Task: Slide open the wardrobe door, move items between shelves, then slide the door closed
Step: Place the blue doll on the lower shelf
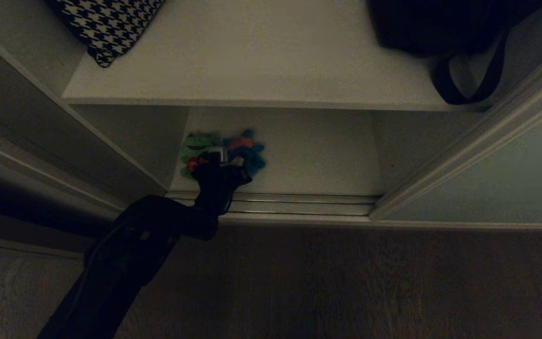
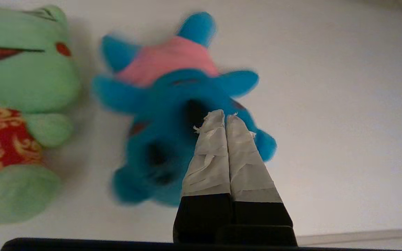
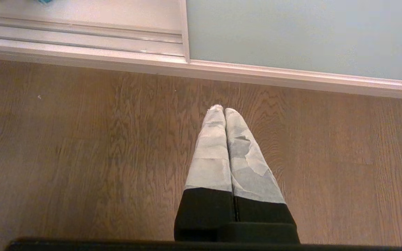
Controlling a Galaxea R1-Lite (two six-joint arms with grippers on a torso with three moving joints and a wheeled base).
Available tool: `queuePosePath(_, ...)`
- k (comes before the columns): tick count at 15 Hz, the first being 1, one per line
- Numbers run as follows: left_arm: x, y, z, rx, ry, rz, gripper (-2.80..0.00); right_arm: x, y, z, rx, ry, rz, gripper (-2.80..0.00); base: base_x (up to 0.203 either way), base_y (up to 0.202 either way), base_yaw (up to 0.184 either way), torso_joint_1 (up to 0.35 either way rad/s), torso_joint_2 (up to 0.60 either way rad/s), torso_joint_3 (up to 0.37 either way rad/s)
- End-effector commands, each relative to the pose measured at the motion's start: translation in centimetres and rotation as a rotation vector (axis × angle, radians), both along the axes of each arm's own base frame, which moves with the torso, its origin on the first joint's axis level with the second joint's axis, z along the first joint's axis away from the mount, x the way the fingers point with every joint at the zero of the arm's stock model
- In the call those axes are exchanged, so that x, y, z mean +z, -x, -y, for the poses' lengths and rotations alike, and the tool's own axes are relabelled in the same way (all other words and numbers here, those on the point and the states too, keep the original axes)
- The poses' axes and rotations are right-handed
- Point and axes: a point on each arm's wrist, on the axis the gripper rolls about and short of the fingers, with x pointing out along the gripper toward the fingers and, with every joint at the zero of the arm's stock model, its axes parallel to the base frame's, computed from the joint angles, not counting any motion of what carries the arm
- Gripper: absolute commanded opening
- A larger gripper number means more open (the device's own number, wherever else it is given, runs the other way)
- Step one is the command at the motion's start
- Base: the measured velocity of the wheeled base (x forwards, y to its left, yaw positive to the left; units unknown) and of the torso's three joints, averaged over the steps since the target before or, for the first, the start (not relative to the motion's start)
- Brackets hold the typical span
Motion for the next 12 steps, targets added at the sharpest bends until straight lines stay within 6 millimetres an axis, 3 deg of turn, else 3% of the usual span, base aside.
queuePosePath(1,0.7,0.4,-0.1,0.0,0.0,-0.008,-2.8,0.0,0.0,0.0,0.001,0.0,0.003,-2.8,0.0,0.0,0.0,0.0,0.0,0.0)
queuePosePath(2,1.2,1.1,-0.3,-0.006,-0.011,-0.039,-2.8,0.0,0.0,0.0,0.001,0.0,0.004,-2.8,0.0,0.0,0.0,0.0,0.0,0.0)
queuePosePath(7,7.7,5.5,-0.8,-0.031,-0.067,-0.239,-2.8,0.0,0.0,0.0,0.001,0.0,0.002,-2.8,0.0,0.0,0.0,0.0,0.0,0.0)
queuePosePath(10,9.3,10.5,-2.0,-0.038,-0.131,-0.446,-2.8,0.0,0.0,0.0,0.0,0.0,0.002,-2.8,0.0,0.0,0.0,0.0,0.0,0.0)
queuePosePath(12,11.4,15.1,-3.4,-0.04,-0.158,-0.519,-2.8,0.0,0.0,0.0,0.0,0.0,0.002,-2.8,0.0,0.0,0.0,0.0,0.0,0.0)
